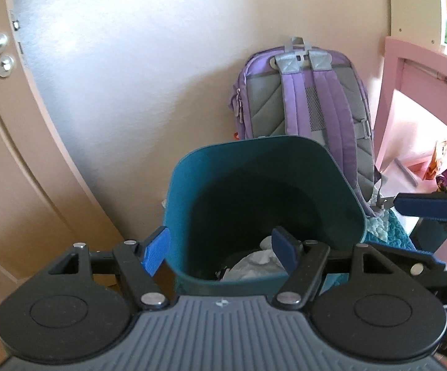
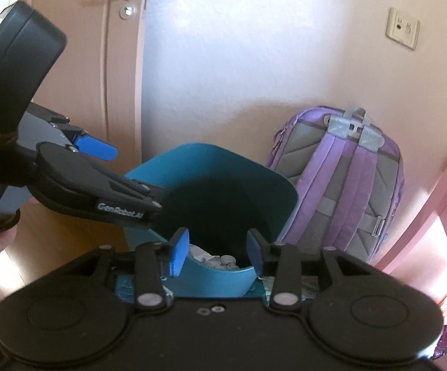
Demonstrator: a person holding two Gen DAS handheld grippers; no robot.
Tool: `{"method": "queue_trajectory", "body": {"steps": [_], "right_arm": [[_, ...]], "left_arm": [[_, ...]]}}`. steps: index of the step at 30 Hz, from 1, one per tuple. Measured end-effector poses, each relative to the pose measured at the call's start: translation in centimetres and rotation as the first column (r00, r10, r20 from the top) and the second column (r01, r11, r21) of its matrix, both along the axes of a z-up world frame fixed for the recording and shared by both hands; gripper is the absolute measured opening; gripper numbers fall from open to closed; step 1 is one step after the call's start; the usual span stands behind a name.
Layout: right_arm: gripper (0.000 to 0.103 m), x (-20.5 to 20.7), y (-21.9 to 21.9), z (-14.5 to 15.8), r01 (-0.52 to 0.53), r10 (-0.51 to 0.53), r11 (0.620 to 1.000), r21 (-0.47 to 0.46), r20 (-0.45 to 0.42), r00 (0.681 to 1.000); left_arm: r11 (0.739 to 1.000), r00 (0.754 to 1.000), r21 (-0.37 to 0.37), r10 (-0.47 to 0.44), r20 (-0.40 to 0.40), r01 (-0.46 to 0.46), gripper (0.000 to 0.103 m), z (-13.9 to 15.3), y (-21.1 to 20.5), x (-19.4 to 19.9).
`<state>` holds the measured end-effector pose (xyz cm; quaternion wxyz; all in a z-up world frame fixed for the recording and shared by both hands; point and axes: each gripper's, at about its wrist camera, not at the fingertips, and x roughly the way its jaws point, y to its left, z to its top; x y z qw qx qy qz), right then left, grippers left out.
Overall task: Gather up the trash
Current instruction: 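Lower both tools down to the Christmas bag and red plastic bag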
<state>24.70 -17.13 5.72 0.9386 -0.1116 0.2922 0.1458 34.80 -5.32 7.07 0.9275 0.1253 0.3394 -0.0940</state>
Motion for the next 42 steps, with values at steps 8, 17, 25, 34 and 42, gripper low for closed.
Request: {"method": "queue_trajectory", "body": {"steps": [8, 17, 25, 34, 42], "right_arm": [[0.048, -4.2, 0.3, 2.2, -0.027, 0.027, 0.999, 0.021, 0.030, 0.999], [0.055, -7.7, 1.6, 2.6, -0.062, 0.060, 0.997, 0.056, 0.037, 0.998], [0.058, -9.7, 3.3, 0.8, -0.098, 0.098, 0.991, 0.094, 0.007, 0.995], [0.058, -9.3, 6.4, -5.2, -0.137, 0.141, 0.988, 0.070, -0.052, 0.989], [0.058, -7.2, 9.7, -14.6, -0.185, 0.187, 0.982, 0.033, -0.112, 0.976]], "left_arm": [[0.999, 1.000, -0.050, 0.002, 0.030, 0.000, 0.078, 2.2, 2.9, -4.6], [0.996, 0.999, -0.086, 0.002, 0.040, 0.001, 0.079, 2.3, 6.2, -9.8], [0.992, 0.998, -0.120, 0.031, 0.046, -0.025, 0.081, 0.9, 10.3, -13.6], [0.978, 0.991, -0.177, 0.122, 0.052, -0.111, 0.082, -4.3, 16.6, -15.6], [0.959, 0.974, -0.181, 0.227, 0.023, -0.219, 0.097, -12.6, 22.2, -15.2]]}}
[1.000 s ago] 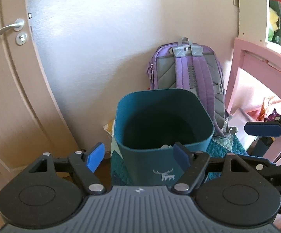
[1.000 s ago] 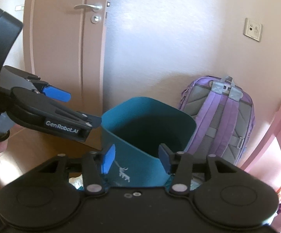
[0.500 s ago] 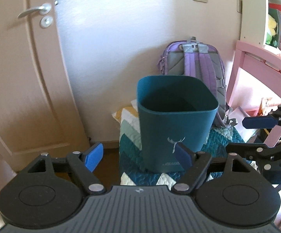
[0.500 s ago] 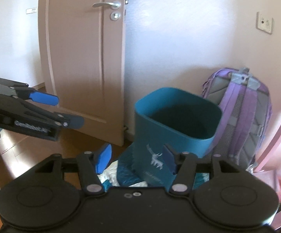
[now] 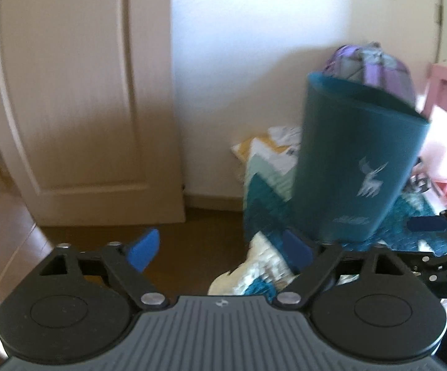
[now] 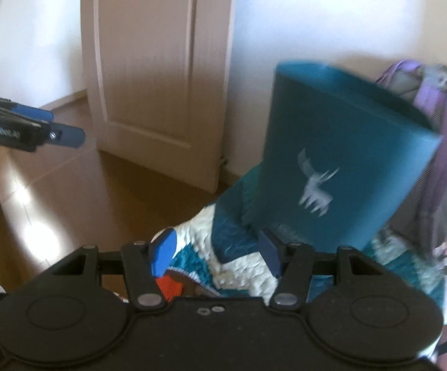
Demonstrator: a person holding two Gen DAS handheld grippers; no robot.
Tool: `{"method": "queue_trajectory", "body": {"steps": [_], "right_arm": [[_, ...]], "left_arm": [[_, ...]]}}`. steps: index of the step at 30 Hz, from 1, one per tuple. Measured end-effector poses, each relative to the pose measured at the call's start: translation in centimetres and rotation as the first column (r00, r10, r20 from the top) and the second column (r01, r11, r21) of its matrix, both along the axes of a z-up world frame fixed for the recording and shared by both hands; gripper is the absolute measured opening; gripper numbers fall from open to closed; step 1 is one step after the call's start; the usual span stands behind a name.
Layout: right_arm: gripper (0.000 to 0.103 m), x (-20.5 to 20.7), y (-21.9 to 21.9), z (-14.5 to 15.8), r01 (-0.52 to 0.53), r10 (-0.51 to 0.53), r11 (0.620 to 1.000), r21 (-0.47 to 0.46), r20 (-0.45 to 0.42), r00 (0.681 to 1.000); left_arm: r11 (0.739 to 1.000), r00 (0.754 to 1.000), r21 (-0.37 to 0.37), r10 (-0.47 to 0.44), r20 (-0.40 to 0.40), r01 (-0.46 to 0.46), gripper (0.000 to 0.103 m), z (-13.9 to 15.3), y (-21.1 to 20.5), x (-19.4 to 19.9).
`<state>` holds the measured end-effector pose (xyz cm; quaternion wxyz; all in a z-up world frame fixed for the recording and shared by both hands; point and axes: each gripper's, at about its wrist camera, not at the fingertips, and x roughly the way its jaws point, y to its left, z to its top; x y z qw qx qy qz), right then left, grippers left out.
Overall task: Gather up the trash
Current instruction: 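Lower both tools down to the Christmas bag and red plastic bag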
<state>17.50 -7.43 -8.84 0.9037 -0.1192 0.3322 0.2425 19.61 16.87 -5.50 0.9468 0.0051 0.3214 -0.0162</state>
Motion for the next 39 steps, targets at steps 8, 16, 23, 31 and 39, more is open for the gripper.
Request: {"method": "queue_trajectory", "body": {"steps": [8, 16, 23, 31, 39], "right_arm": [[0.058, 2.9, 3.5, -10.9, -0.035, 0.029, 0.997, -0.074, -0.082, 0.996], [0.058, 6.5, 5.0, -22.5, -0.003, -0.019, 0.995, -0.097, -0.230, 0.973], [0.058, 7.9, 6.7, -32.2, -0.003, -0.053, 0.985, -0.173, -0.319, 0.946], [0.058, 10.0, 7.7, -40.9, 0.041, -0.141, 0.974, -0.221, -0.455, 0.879], [0.058, 13.5, 7.7, -46.3, 0.186, -0.301, 0.945, -0.271, -0.492, 0.817]], "left_arm": [[0.989, 0.974, -0.050, 0.129, -0.186, -0.141, 0.101, -12.1, 6.3, 3.2], [0.964, 0.906, -0.031, 0.236, -0.350, -0.264, 0.101, -25.3, 10.1, 4.9], [0.955, 0.826, 0.004, 0.260, -0.500, -0.298, 0.101, -34.8, 10.3, 5.3], [0.930, 0.701, -0.006, 0.273, -0.658, -0.368, 0.101, -43.7, 10.7, 5.1], [0.892, 0.540, -0.031, 0.245, -0.805, -0.451, 0.101, -51.6, 10.7, 4.1]]}}
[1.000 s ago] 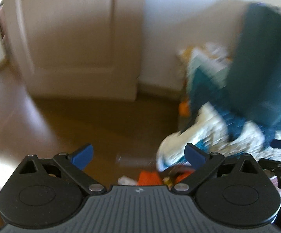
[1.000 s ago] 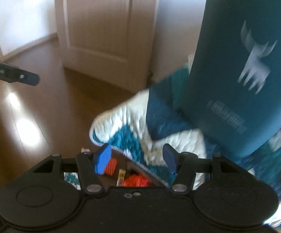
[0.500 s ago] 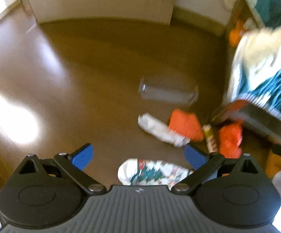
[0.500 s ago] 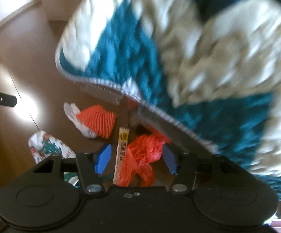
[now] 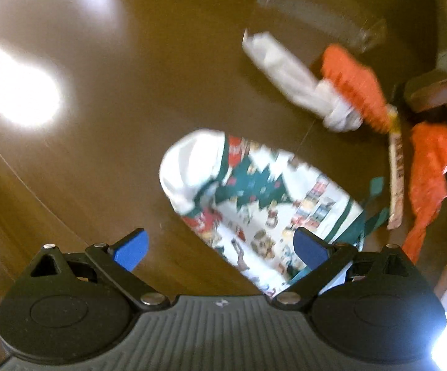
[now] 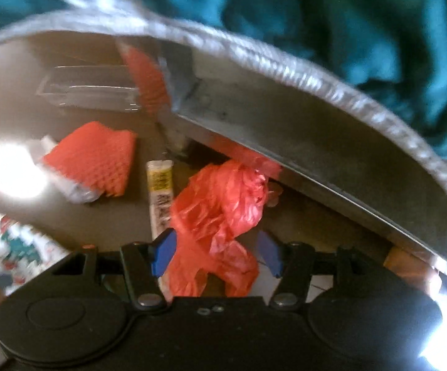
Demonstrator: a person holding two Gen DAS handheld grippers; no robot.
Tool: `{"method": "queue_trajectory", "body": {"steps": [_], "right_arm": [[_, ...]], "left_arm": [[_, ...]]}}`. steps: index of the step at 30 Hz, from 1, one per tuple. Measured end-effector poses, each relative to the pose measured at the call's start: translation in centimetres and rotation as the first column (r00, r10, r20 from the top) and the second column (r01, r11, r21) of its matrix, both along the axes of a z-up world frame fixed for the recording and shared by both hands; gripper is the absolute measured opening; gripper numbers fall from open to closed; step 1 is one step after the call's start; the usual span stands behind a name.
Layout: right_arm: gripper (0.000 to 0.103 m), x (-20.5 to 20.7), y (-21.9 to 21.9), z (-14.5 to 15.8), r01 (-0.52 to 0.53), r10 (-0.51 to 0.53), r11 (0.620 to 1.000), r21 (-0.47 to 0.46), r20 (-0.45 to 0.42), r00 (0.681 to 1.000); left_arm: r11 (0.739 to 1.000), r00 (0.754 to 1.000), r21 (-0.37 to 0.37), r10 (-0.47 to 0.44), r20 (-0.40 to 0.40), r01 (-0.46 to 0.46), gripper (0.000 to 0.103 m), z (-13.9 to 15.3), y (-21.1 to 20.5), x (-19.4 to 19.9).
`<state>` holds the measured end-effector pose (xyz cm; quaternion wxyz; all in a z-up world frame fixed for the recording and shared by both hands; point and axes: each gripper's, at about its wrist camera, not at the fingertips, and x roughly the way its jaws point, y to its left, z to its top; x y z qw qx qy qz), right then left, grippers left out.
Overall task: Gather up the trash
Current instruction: 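Lower both tools down to the Christmas bag and red plastic bag, then grasp Christmas-print bag with left tool while right tool grasps red plastic bag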
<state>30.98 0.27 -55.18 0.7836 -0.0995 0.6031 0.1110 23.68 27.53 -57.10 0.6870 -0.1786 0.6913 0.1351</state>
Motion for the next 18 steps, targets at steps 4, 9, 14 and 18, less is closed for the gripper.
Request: {"method": "queue_trajectory", "body": {"steps": [4, 9, 14, 18], "right_arm": [[0.058, 0.8, -0.2, -1.9, 0.092, -0.092, 0.996, 0.000, -0.025, 0.995], [0.058, 1.3, 0.2, -3.6, 0.116, -0.115, 0.993, 0.006, -0.052, 0.992], [0.057, 2.1, -0.8, -4.2, 0.176, -0.173, 0.984, 0.016, -0.094, 0.980], [0.039, 2.4, -1.8, -4.2, 0.220, -0.213, 0.974, 0.044, -0.127, 0.969]], "left_arm": [[0.997, 0.999, -0.057, 0.041, -0.031, -0.043, 0.101, -1.7, 0.0, -0.4], [0.993, 0.998, -0.100, 0.053, -0.018, -0.054, 0.099, -2.5, 0.0, -0.4], [0.989, 0.997, -0.126, 0.072, -0.039, -0.076, 0.057, -3.2, 0.3, -0.2], [0.988, 0.996, -0.135, 0.073, -0.042, -0.078, 0.032, -4.1, 0.0, 0.1]]}}
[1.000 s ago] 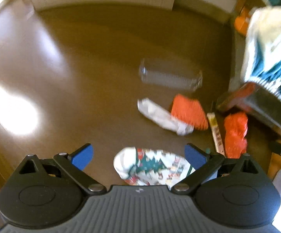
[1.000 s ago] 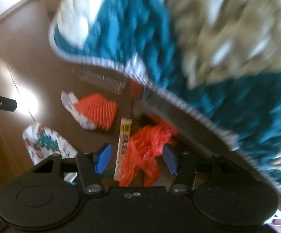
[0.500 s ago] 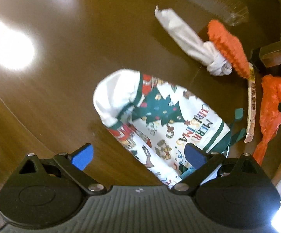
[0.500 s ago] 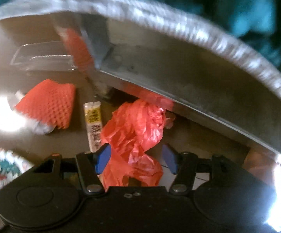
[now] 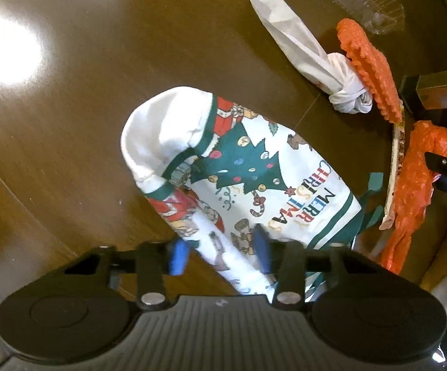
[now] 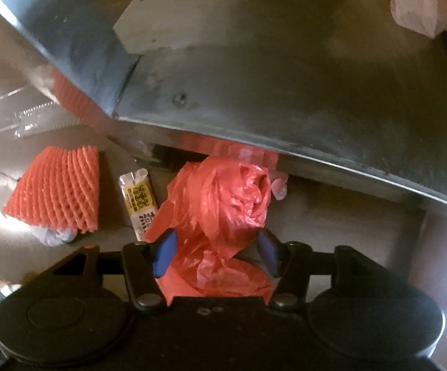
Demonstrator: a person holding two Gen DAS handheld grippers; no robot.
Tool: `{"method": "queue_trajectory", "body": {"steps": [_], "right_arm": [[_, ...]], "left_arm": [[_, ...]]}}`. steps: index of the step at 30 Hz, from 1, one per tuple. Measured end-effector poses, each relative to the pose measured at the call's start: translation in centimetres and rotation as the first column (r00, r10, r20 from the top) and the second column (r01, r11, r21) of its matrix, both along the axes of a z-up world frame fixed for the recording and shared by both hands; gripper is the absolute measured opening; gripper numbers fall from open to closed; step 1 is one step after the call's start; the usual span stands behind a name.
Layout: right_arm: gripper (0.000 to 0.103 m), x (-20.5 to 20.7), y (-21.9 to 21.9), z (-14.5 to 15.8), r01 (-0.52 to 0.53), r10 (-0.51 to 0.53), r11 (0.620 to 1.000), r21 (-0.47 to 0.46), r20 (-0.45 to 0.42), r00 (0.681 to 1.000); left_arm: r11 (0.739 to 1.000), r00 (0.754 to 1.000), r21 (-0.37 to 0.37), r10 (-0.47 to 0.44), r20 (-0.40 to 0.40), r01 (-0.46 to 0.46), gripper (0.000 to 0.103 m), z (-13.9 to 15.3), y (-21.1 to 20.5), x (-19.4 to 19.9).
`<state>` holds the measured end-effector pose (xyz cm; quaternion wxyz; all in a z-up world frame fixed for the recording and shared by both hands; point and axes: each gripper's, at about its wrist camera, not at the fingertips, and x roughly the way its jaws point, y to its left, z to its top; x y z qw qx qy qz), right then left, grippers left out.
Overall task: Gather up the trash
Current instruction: 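Grasp Christmas-print bag with left tool while right tool grasps red plastic bag, then carry Christmas bag and red plastic bag up over the teal bin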
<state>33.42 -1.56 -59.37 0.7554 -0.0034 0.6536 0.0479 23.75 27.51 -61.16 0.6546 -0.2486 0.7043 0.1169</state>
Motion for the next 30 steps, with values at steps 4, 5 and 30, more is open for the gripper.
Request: {"method": "queue_trajectory", "body": {"steps": [4, 5, 30], "right_arm": [[0.029, -0.1, -1.0, 0.7, 0.009, -0.007, 0.999, 0.046, -0.028, 1.000], [0.028, -0.3, -1.0, 0.9, -0.002, 0.002, 0.999, 0.038, -0.022, 1.000], [0.027, -10.0, -1.8, 24.4, -0.310, 0.296, 0.950, 0.031, 0.219, 0.930]], "left_arm": [[1.000, 0.999, 0.012, -0.027, 0.026, 0.027, 0.015, 0.5, -0.1, 0.0], [0.999, 0.999, 0.019, -0.034, 0.036, 0.034, 0.012, 0.9, 0.1, 0.0], [0.912, 0.894, 0.395, -0.265, 0.362, 0.111, 0.006, 24.0, -0.2, 0.8]]}}
